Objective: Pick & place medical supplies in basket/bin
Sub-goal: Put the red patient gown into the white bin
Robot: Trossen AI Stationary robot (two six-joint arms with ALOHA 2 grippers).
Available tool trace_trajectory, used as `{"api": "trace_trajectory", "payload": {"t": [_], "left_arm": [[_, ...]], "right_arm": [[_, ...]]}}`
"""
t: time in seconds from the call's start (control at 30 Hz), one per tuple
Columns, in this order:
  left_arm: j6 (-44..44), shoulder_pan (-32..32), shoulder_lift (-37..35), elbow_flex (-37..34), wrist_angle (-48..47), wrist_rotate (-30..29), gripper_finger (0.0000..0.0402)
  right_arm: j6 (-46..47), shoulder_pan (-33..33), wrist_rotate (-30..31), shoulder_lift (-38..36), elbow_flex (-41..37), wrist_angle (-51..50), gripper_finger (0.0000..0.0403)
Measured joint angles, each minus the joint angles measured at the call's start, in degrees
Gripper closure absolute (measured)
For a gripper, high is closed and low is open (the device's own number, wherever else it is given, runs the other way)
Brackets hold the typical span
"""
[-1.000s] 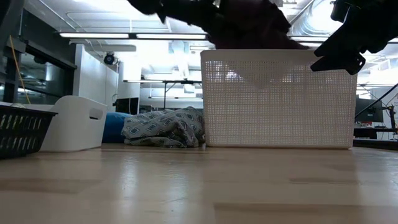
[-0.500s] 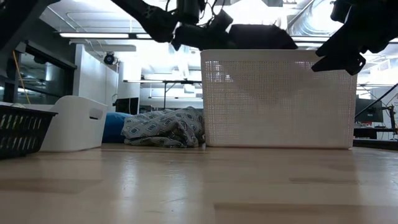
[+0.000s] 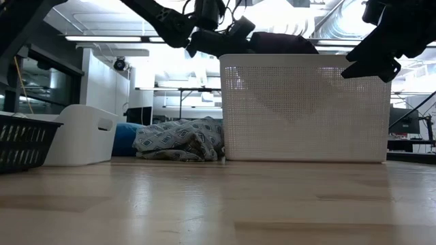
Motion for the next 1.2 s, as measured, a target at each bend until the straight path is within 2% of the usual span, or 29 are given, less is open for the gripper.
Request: {"api": "trace_trajectory", "payload": {"t": [1.07, 1.2], "left_arm": [[-3.15, 0.17, -0.01, -0.04, -2.93, 1.44, 0.0347], [-4.29, 0.24, -0.02, 1.85, -8.59, 1.39, 0.0347]], "right_arm": [[0.01, -0.01, 0.0, 0.0, 0.0, 0.0, 0.0192], [0.0, 0.01, -0.01, 0.0, 0.0, 0.02, 0.0192]]}}
